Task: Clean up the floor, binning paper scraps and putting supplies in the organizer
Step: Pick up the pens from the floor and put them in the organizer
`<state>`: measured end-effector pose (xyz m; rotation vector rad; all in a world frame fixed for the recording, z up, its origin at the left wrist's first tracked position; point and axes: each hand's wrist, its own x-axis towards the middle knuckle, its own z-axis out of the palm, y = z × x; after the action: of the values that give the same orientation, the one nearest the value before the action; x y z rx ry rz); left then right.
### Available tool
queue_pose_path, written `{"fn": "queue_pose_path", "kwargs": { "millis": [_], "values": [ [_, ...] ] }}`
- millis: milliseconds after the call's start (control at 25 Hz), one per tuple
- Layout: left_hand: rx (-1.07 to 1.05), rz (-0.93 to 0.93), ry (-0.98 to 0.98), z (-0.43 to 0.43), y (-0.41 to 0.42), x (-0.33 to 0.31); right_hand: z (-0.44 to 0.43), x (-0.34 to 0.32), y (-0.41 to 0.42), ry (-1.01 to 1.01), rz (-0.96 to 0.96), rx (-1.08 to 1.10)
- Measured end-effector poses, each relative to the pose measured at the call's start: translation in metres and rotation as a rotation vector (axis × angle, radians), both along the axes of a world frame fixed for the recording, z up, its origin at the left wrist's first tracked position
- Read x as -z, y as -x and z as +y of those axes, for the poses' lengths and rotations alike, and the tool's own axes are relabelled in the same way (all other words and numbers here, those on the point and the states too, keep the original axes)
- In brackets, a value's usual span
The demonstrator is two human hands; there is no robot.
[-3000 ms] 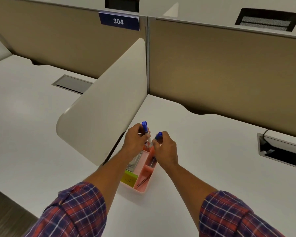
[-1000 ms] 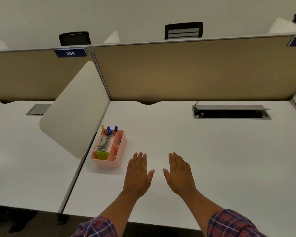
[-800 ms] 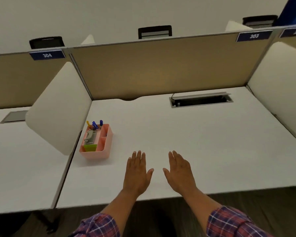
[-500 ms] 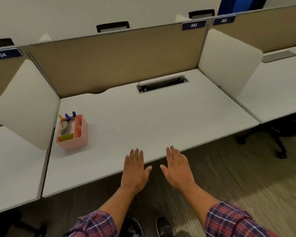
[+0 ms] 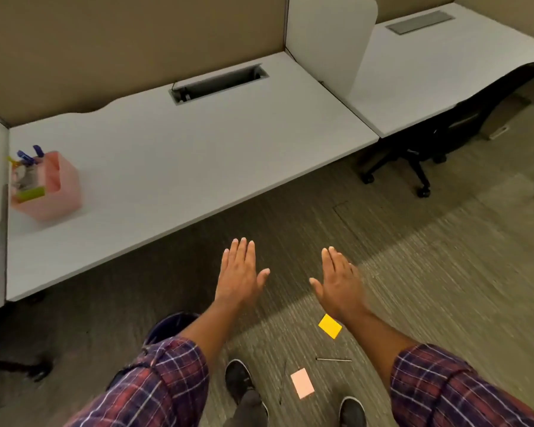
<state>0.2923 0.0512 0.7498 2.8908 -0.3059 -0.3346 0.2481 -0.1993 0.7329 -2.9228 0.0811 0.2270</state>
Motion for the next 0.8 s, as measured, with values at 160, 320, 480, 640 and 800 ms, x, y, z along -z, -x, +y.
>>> {"fn": "queue_pose_path", "kwargs": {
  "millis": [160, 320, 480, 640, 800],
  "values": [
    [-0.015, 0.072, -0.012, -0.065, 0.066, 0.037, -0.089, 0.036, 0.063, -0.045, 0.027, 0.074],
    [-0.073, 0.129, -0.009, -0.126, 0.129, 0.09, -0.162, 0.087, 0.122, -0.047, 0.13, 0.086],
    [-0.16, 0.235, -0.015, -0.156, 0.179, 0.146, -0.203, 0.149, 0.172, -0.04, 0.273, 0.09],
    [-0.187, 0.314, -0.026, -0.154, 0.205, 0.229, -0.216, 0.241, 0.192, -0.094, 0.373, 0.115],
    [-0.234, 0.369, -0.03, -0.139, 0.194, 0.346, -0.204, 0.36, 0.184, -0.42, 0.501, 0.432]
  ]
}}
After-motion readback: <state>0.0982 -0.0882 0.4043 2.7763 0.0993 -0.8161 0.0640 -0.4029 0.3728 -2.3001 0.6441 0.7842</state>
